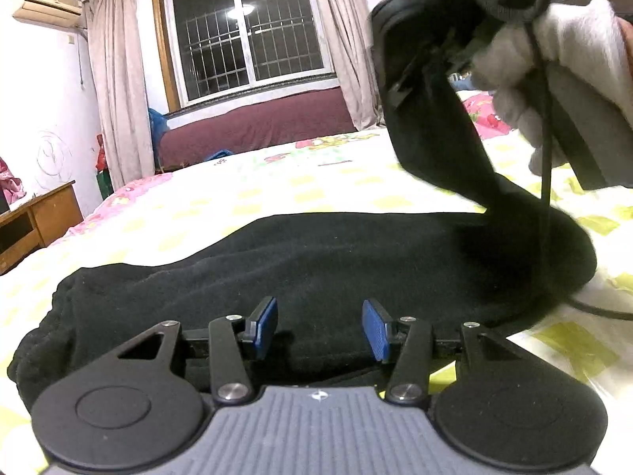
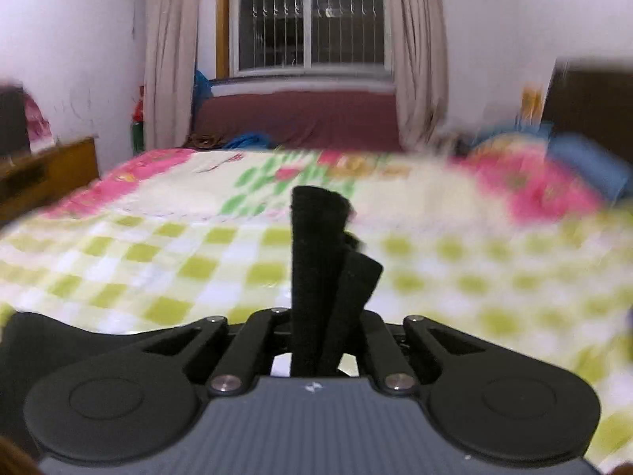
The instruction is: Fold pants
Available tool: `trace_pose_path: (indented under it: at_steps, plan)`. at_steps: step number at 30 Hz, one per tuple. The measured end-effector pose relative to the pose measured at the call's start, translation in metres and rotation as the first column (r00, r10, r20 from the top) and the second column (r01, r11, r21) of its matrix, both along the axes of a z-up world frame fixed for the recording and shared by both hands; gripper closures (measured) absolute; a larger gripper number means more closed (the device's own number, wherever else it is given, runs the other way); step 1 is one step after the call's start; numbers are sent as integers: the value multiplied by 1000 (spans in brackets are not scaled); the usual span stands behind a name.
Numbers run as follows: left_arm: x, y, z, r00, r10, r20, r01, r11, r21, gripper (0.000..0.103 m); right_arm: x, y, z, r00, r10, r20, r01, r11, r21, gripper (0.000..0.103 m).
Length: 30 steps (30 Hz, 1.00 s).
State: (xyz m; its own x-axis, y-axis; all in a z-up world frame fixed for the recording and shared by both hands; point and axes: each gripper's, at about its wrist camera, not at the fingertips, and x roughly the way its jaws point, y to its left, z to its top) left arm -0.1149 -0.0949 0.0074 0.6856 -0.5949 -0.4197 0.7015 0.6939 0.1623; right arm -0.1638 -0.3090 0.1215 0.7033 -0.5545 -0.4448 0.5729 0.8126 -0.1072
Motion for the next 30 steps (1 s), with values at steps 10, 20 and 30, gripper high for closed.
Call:
trace_pose_path:
  at_steps: [10, 20, 30]
  plan:
    - [5, 7, -9, 1000, 29, -11, -29, 999, 18, 41, 43, 89, -106, 880, 276, -387, -316, 948, -42, 93]
    - [17, 12, -8, 998, 62, -25, -62, 998, -5, 40, 59, 83, -48, 929, 299, -217, -303, 953, 15, 97]
    - [9, 41, 2, 988, 152, 23, -151, 988, -18, 40, 141, 183, -28, 832, 513, -213, -532, 846, -40, 97]
